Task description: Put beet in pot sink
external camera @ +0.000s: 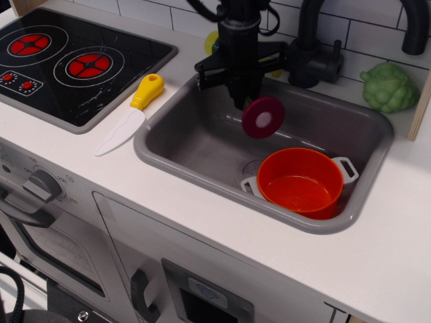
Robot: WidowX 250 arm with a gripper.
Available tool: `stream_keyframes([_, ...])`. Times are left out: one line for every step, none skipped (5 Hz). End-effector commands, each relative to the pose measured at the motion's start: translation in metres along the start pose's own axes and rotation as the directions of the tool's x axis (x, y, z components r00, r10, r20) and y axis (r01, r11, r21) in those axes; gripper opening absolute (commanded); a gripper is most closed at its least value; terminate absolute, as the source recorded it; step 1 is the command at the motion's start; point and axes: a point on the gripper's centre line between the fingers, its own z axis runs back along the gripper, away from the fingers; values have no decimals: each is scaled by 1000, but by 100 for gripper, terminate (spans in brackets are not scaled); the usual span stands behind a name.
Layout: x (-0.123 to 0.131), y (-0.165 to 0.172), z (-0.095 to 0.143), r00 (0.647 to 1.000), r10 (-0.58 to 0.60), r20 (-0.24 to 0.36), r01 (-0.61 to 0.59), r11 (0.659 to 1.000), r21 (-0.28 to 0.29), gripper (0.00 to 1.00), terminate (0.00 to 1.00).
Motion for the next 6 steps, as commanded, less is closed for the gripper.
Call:
stream_keyframes([-32, -27, 31, 993, -71, 92, 78, 994, -74, 0, 0])
stream_keyframes([-50, -29, 28, 988, -113, 103, 121, 990, -79, 0, 0])
stream_keyframes([-57, -33, 25, 988, -117, 102, 124, 990, -66, 0, 0])
stream_keyframes([-57, -31, 28, 987, -126, 99, 133, 989, -65, 100, 0])
stream_keyframes([-58, -31, 32, 983, -139, 119, 147, 987, -59, 100, 0])
stream_keyframes([-58, -31, 32, 983, -139, 119, 147, 987, -59, 100, 0])
